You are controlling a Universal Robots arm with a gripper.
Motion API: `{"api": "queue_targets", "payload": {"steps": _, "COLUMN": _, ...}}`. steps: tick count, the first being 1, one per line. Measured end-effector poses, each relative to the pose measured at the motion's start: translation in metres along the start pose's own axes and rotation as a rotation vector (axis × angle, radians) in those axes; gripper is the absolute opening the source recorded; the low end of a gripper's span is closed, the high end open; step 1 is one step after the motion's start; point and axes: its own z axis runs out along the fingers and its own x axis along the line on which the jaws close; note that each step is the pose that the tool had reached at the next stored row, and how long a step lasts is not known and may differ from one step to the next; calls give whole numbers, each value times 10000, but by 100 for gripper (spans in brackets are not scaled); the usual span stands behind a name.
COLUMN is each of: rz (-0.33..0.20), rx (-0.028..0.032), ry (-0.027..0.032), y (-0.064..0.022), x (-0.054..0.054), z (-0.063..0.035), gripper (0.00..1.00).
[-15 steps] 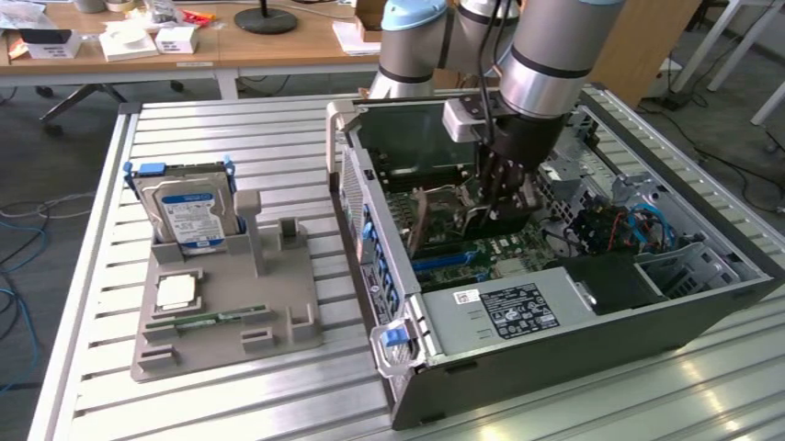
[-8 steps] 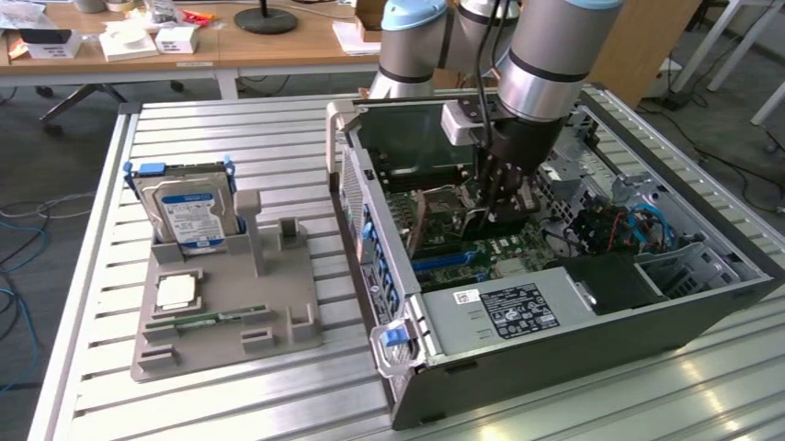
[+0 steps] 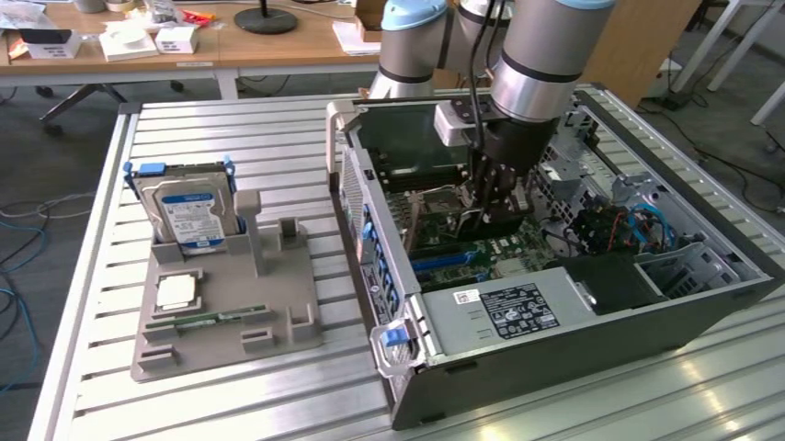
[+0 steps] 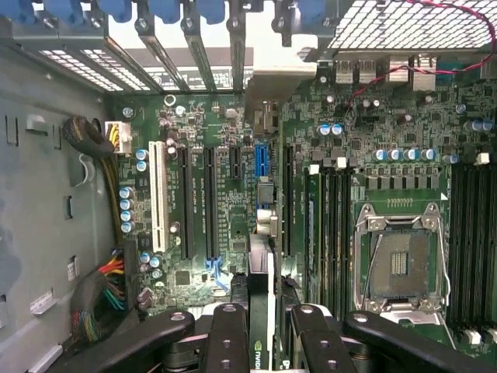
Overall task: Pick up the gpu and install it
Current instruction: 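Insert the gpu into the slot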
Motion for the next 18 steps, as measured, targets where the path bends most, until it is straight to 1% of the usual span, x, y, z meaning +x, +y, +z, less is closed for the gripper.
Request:
{"api": "queue_targets", "payload": {"steps": 4, "rz": -2, "rx": 0, "ry": -1, "y": 0, "x": 1, "z": 9, "gripper": 26}}
{"api": "queue_targets", "payload": {"steps": 13, "rz": -1, "rx": 0, "ry": 0, "y": 4, "x": 3, "z": 129, "gripper": 26}}
{"api": "queue_targets", "payload": {"steps": 16, "rz": 0, "rx": -1, "ry": -7, "y": 6, "x": 4, "z": 134, "gripper": 26}}
{"api": "queue_targets", "payload": {"steps": 18, "rz": 1, "rx": 0, "ry": -10, "y": 21, "x": 4, "z": 135, "gripper": 26}}
